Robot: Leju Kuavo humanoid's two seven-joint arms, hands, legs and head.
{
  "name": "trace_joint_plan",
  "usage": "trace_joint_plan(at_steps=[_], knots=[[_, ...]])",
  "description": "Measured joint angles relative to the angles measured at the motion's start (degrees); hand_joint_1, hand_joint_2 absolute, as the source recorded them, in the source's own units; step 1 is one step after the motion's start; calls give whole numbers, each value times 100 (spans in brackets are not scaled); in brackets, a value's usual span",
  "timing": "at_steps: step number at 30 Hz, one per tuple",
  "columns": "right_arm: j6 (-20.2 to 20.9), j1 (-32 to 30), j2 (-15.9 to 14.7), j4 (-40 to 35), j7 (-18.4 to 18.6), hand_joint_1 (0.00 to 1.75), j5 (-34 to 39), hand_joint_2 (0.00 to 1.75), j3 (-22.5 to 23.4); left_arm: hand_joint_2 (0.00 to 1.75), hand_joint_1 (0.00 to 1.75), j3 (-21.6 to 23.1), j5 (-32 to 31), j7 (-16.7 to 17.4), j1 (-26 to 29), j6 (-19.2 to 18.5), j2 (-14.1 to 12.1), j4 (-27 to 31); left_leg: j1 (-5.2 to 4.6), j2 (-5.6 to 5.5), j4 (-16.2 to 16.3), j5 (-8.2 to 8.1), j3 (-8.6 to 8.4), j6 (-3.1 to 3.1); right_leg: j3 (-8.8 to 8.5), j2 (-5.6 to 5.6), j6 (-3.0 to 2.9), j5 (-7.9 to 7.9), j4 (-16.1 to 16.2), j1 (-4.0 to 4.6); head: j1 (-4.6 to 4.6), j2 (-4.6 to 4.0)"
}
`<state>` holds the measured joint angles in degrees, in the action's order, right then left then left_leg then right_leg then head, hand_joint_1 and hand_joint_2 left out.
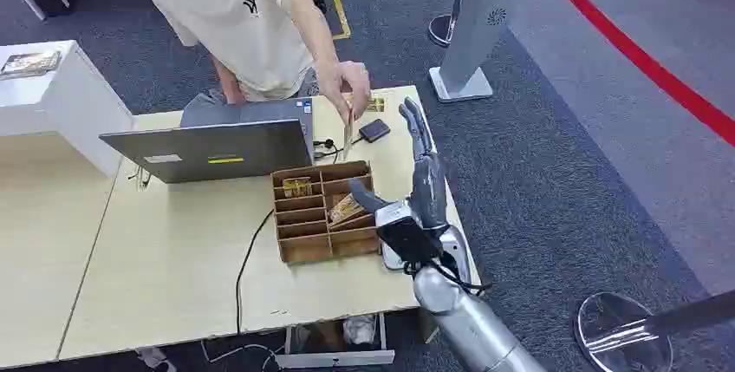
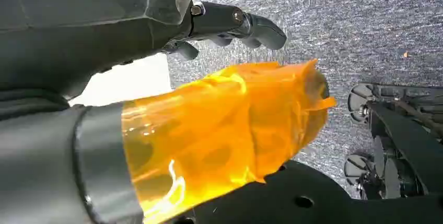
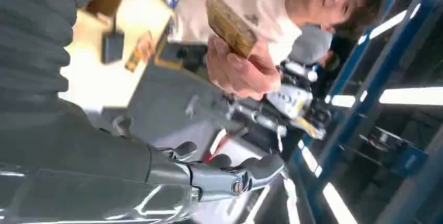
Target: Pass the card to the sensor for recognition and then transmit it.
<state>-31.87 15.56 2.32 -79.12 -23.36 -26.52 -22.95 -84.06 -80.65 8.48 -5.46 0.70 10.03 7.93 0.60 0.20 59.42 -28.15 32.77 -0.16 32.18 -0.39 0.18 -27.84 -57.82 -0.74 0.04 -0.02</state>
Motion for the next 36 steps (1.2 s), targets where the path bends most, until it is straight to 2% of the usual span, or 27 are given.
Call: trace_joint_plan(at_steps=[5,9,15,20,27,28,29,30,31,33,36], knots=[[-694,241,-55,78,164,0,-1274,175,-33,0,0,112,-98,39,-1,-33,-22,0,0,1,0,0,-1,0,0,1,0,1,0,0,0,0],[-716,390,-57,179,131,0,-2382,175,24,0,0,214,-179,42,-2,-78,-42,0,1,-1,0,1,-1,0,0,-1,0,1,-1,1,0,0],[-725,572,83,352,-173,0,-3486,175,427,0,0,332,-275,59,-5,-125,-68,0,1,0,0,1,0,0,0,0,0,1,-2,0,-2,0],[-725,659,238,485,-262,0,-3912,175,726,0,0,422,-321,66,-6,-151,-83,0,0,-1,0,1,0,0,-1,-2,0,1,-2,0,-2,0],[-727,689,260,649,-160,2,-3916,175,789,0,0,470,-347,64,-5,-212,-109,0,0,-1,0,1,1,0,-1,-2,0,1,-2,0,0,0],[-727,690,260,669,-140,21,-3920,175,789,0,0,474,-354,63,-4,-214,-111,0,0,-1,0,1,1,0,-1,-2,0,1,-2,0,0,0],[-727,692,260,689,-114,75,-3936,175,789,0,0,485,-356,66,-5,-214,-114,0,0,-1,0,1,1,0,0,-2,0,1,-2,0,0,0],[-727,695,260,704,-94,136,-3949,175,789,0,0,494,-358,66,-5,-214,-114,0,0,-1,0,1,1,0,0,-2,0,1,-2,0,0,0],[-727,694,260,713,-77,154,-3949,175,789,0,0,496,-365,63,-5,-223,-114,0,0,-1,0,1,1,0,0,-2,0,1,-2,0,0,0],[-727,695,260,726,-57,171,-3931,175,789,0,0,498,-372,65,-5,-227,-114,0,1,-1,0,1,1,0,0,-2,0,1,-2,0,0,0],[-727,694,260,732,-18,175,-3896,175,789,0,0,509,-371,63,-4,-229,-114,0,1,-1,0,1,1,0,0,-2,0,1,-2,0,0,0]])
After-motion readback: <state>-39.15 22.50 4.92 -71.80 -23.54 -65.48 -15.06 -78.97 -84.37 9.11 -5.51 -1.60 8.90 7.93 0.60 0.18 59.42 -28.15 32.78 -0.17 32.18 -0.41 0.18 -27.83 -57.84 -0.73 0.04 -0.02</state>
